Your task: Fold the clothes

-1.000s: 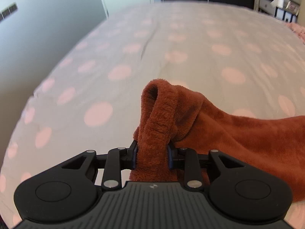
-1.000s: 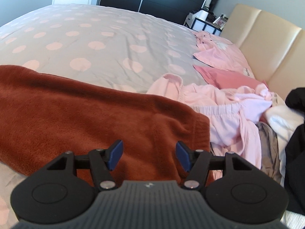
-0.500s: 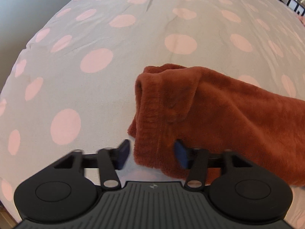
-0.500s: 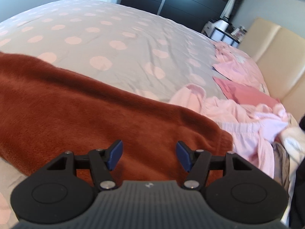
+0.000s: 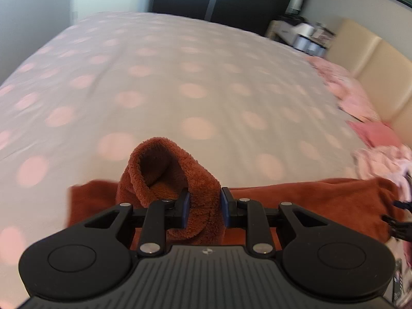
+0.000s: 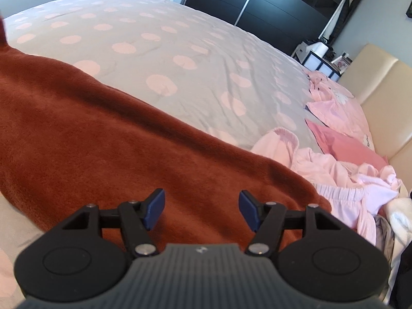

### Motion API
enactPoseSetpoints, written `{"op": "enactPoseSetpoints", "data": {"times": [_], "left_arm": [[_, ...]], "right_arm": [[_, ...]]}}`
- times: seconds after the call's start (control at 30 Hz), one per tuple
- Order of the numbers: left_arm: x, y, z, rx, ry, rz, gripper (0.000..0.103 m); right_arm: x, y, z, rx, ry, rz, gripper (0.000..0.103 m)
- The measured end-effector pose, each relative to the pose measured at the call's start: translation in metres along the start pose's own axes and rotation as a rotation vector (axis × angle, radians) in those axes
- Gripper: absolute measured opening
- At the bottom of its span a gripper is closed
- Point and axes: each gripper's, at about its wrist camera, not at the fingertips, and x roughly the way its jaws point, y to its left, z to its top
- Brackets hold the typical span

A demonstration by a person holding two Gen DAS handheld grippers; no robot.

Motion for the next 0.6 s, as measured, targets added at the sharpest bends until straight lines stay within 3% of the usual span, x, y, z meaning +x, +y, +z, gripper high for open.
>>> {"op": "enactPoseSetpoints", "data": {"times": [0.1,0.23,0.33,0.4,0.5,0.6], "left_arm": [[0.025,-0.038,0.001,0.094,0.019,-0.11,0.023],[0.053,-0.061,-0.011,0.209,0.045,-0.078,0.025],[0.035,-0.047,-0.01,0.176,-0.013,-0.068,0.032],[0.015,-0.027,-0.006,0.117,-0.088,-0.048,0.047],[-0.003,0.016,-0.006,0.013,-0.15,0.139,0.051],[-0.004,0.067,-0.019,-0.12,-0.12,0.242,0.051]], "right_arm": [[-0.001,0.007,0.004,-0.012,-0.011,0.01,0.068],[0.001,0.016,0.01,-0.034,-0.015,0.032,0.068],[-0.001,0.023,0.013,-0.071,-0.029,0.04,0.069],[-0.002,0.026,0.013,-0.096,-0.039,0.04,0.07],[-0.002,0.027,0.013,-0.098,-0.039,0.053,0.071],[0.002,0.021,0.013,-0.029,-0.024,0.098,0.071]]}}
